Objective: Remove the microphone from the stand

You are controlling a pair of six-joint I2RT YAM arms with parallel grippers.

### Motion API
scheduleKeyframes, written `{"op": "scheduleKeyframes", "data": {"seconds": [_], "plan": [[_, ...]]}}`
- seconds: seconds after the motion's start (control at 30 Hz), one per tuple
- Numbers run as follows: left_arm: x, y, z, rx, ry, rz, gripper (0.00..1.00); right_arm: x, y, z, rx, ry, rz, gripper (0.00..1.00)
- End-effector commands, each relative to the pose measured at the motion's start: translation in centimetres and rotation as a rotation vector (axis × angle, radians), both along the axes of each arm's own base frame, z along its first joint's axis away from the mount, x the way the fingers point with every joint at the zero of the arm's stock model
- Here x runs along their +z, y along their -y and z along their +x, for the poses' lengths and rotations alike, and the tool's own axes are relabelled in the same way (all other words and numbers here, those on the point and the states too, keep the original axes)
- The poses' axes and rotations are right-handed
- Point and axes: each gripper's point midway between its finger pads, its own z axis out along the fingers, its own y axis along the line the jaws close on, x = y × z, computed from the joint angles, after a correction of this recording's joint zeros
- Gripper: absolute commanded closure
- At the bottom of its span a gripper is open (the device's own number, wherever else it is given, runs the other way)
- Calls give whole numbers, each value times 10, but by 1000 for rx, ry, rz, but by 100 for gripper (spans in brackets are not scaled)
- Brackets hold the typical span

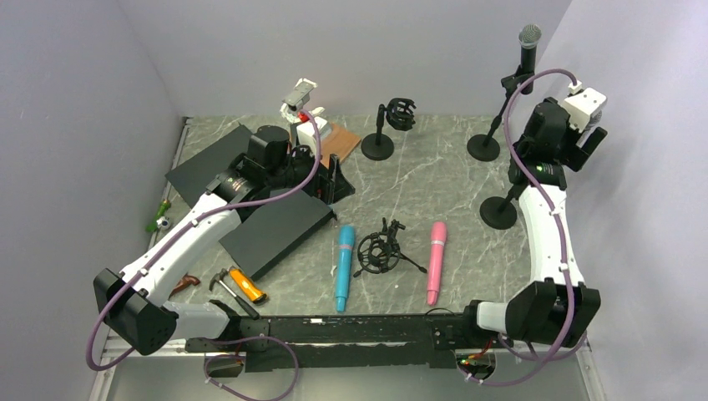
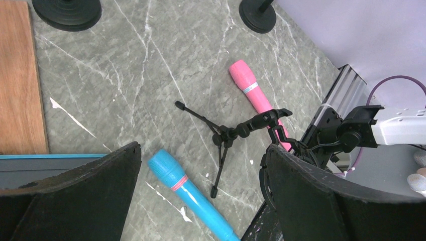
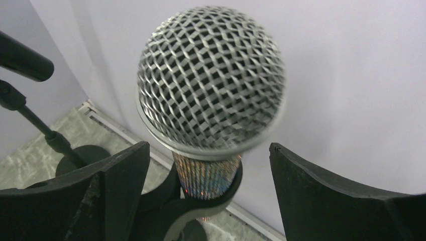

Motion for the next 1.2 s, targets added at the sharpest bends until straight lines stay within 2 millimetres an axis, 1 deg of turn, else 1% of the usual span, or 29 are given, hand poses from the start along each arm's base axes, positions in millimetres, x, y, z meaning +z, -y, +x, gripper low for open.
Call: {"op": "scheduleKeyframes", "data": {"seconds": [0.0,0.07,0.1,0.2,0.27,0.37,0.47,0.6,0.67,0.73,0.8,0.87,0.9,1.0,1.03,1.17], "plan": [[15,3,-2,-20,48,-36,2,26,9,16,0,76,-41,10],[12,4,-1,-19,40,-33,2,20,13,17,-4,71,-44,11],[10,5,0,-18,37,-29,2,21,16,18,-9,90,-46,13],[3,5,4,-7,26,-10,2,17,20,24,12,90,-46,25],[0,4,6,-3,23,-2,2,19,18,30,42,85,-52,33],[-6,5,9,1,15,9,2,18,17,33,53,73,-57,47],[-10,5,11,6,8,21,3,17,13,34,88,77,-59,60],[-10,3,13,18,16,30,3,17,1,35,158,90,-18,81],[-8,1,13,25,23,31,3,16,-5,36,189,88,12,88],[-5,1,12,26,31,27,3,18,-14,38,222,91,25,93],[-1,0,11,26,39,19,3,21,-26,41,266,95,34,96],[2,-1,9,25,44,13,3,24,-42,43,319,102,44,100],[4,-1,8,23,47,8,3,27,-50,44,343,106,50,100],[7,0,5,14,48,-4,3,35,-85,46,425,120,51,100],[8,0,5,11,46,-9,3,39,-103,48,471,130,54,100],[10,3,1,-7,40,-25,3,44,-157,56,646,178,133,100]]}}
